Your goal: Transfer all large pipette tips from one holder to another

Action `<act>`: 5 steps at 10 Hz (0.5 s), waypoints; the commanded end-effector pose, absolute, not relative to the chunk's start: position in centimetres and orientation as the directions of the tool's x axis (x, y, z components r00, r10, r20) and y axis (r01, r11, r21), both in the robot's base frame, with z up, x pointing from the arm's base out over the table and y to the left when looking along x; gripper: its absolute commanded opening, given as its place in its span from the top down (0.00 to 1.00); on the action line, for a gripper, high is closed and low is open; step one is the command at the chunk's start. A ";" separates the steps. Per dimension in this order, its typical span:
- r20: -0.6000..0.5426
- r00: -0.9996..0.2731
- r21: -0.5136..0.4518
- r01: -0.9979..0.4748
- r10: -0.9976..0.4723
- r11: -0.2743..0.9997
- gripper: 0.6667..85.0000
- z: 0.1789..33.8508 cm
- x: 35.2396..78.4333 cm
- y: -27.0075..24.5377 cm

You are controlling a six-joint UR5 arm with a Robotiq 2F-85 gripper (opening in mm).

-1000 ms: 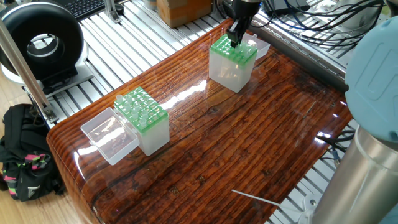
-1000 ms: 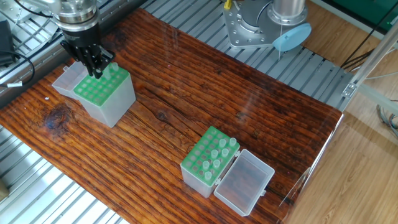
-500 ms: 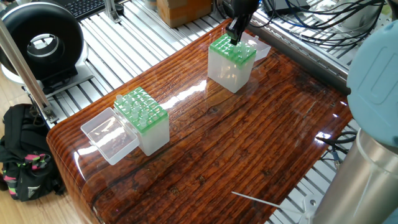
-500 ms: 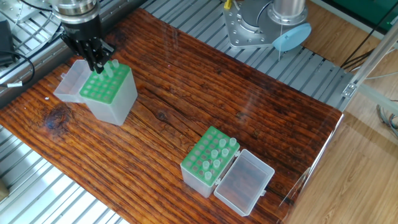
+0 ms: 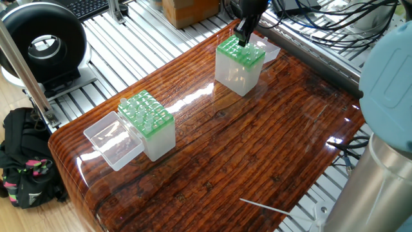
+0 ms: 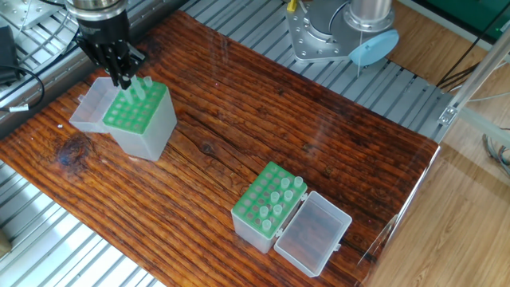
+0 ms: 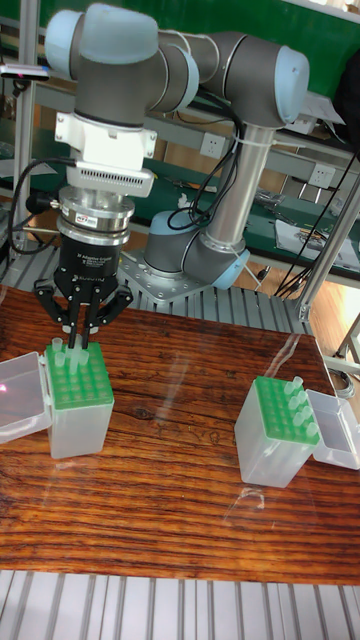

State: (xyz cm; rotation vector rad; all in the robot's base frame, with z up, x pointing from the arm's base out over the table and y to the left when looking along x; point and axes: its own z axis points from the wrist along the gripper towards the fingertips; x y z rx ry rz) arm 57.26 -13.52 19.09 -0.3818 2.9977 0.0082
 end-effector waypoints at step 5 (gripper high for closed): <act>-0.192 -0.950 0.009 -0.251 -0.245 0.968 1.00 21.5 57.5 -12.2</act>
